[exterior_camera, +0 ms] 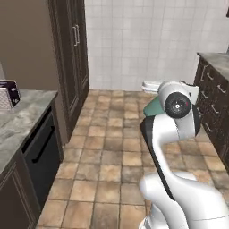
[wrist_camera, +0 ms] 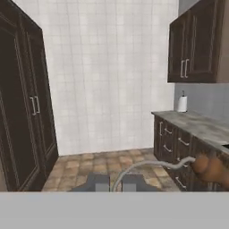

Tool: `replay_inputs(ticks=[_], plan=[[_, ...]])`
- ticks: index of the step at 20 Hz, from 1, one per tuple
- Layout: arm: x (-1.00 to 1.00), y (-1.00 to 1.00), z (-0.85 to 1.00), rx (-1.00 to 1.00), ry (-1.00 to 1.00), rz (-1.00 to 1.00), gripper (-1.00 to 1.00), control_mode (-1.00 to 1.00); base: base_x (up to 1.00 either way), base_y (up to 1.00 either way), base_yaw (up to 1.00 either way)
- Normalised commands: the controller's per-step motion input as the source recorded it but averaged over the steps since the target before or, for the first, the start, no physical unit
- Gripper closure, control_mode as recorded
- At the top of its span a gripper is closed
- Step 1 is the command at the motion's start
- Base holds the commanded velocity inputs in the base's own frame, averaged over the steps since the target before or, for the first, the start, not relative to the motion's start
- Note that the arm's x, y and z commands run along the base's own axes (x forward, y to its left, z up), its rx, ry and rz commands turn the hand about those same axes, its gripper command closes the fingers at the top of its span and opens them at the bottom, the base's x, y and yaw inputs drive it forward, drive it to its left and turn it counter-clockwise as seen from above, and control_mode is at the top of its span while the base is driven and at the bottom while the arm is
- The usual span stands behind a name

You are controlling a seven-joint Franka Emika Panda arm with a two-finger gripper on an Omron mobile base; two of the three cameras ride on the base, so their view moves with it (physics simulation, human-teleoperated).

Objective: Open the cabinet, pick the kettle from the cabinet, and place it in the sink.

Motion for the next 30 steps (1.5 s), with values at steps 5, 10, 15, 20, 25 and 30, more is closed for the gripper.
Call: replay_inputs(ticks=[5, 10, 15, 20, 25, 30], plan=[[0.0, 0.0, 0.0, 0.0, 0.0, 0.0, 1.0, 1.0, -0.02, 0.0, 1.0], [0.0, 0.0, 0.0, 0.0, 0.0, 0.0, 1.0, 1.0, -0.02, 0.0, 1.0], [0.0, 0.0, 0.0, 0.0, 0.0, 0.0, 1.0, 1.0, -0.02, 0.0, 1.0], [0.0, 0.0, 0.0, 0.0, 0.0, 0.0, 1.0, 1.0, 0.15, 0.0, 0.55], [0.0, 0.0, 0.0, 0.0, 0.0, 0.0, 1.0, 1.0, 0.44, 0.1, -0.25], [0.0, 0.0, 0.0, 0.0, 0.0, 0.0, 1.0, 1.0, 0.61, 0.03, -0.06]])
